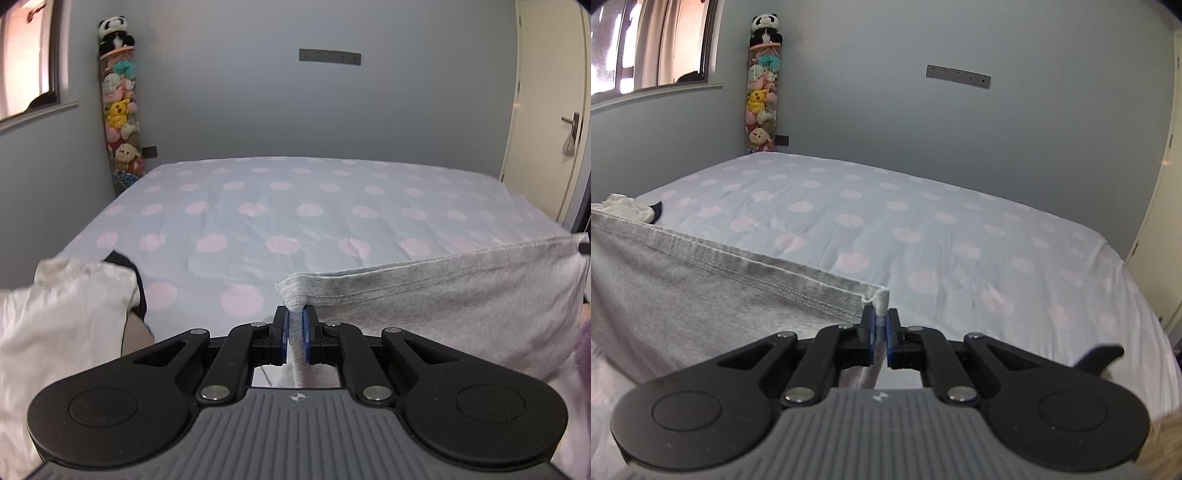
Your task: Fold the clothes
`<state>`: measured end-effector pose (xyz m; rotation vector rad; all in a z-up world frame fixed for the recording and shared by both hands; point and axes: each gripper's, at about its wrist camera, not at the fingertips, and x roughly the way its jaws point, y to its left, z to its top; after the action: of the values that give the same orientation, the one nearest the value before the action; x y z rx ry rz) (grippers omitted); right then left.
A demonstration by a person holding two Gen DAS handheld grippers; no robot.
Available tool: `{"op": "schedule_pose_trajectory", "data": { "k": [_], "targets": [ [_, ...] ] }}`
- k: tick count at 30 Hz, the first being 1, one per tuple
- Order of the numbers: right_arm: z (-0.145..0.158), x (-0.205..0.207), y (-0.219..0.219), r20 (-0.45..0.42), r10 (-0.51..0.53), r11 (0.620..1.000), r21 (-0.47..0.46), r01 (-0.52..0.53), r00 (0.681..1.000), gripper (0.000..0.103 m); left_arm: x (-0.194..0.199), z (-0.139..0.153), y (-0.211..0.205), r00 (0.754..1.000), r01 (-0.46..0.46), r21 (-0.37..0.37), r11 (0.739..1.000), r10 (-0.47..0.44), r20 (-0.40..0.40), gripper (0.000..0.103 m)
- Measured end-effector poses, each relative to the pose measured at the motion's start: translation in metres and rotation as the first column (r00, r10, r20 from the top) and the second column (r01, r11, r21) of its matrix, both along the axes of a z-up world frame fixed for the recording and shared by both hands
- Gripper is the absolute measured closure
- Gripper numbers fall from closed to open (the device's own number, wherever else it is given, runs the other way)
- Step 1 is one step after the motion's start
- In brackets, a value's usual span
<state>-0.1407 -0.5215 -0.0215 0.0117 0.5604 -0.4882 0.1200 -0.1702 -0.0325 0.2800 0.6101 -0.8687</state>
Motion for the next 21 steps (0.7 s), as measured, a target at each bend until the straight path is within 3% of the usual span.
{"op": "schedule_pose_trajectory", "data": {
  "k": [6, 12, 21],
  "targets": [
    [-0.018, 0.058, -0.044, -0.036, -0.017, 1.000, 0.020, 0.018, 0.999, 0.097, 0.039, -0.020, -0.042, 1.000, 0.003, 0.057, 0.998, -0.004, 0.017, 0.097],
    [-0.062, 0.110, -0.080, -0.095, -0.032, 0.999, 0.041, 0.036, 0.995, 0.097, 0.077, -0.040, -0.084, 0.999, 0.006, 0.114, 0.994, -0.009, 0.032, 0.097],
    [-0.133, 0.163, -0.113, -0.185, -0.050, 0.994, 0.086, 0.067, 0.982, 0.097, 0.114, -0.110, -0.109, 0.999, 0.005, 0.167, 0.986, 0.002, -0.042, 0.097]
  ]
}}
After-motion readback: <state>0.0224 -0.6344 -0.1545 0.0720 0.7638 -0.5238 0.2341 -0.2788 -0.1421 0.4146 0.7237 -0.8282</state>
